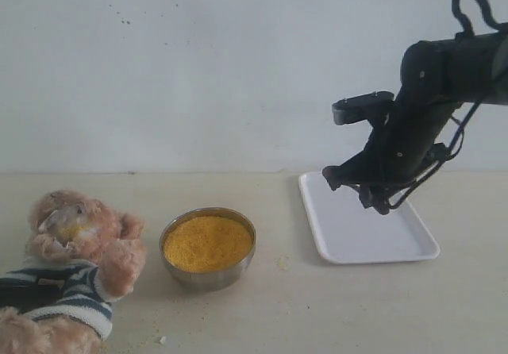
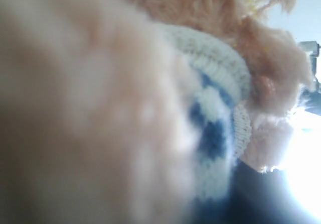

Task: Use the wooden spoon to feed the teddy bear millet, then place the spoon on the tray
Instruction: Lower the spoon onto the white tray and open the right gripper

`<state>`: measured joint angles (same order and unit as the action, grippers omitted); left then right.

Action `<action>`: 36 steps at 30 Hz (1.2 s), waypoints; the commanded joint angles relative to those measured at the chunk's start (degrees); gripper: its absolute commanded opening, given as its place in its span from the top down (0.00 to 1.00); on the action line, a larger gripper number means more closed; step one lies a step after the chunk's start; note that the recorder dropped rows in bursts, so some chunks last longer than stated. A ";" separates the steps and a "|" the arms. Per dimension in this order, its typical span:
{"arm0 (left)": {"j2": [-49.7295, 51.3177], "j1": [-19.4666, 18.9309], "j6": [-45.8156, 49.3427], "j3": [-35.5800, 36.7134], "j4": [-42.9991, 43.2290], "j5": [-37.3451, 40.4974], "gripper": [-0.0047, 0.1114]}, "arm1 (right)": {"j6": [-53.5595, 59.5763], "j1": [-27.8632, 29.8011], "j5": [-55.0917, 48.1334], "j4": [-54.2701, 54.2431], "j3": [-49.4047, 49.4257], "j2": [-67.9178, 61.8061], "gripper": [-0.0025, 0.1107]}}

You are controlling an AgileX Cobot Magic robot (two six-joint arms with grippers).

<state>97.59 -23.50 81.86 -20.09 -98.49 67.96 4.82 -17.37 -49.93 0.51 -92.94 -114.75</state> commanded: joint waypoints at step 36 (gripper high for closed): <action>-0.23 0.09 0.47 0.04 -0.79 2.00 0.93 | -2.95 3.04 16.32 0.40 -5.46 -17.67 0.77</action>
<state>97.59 -23.50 81.86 -20.09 -98.49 67.96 2.11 -14.72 -34.35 0.80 -98.15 -132.40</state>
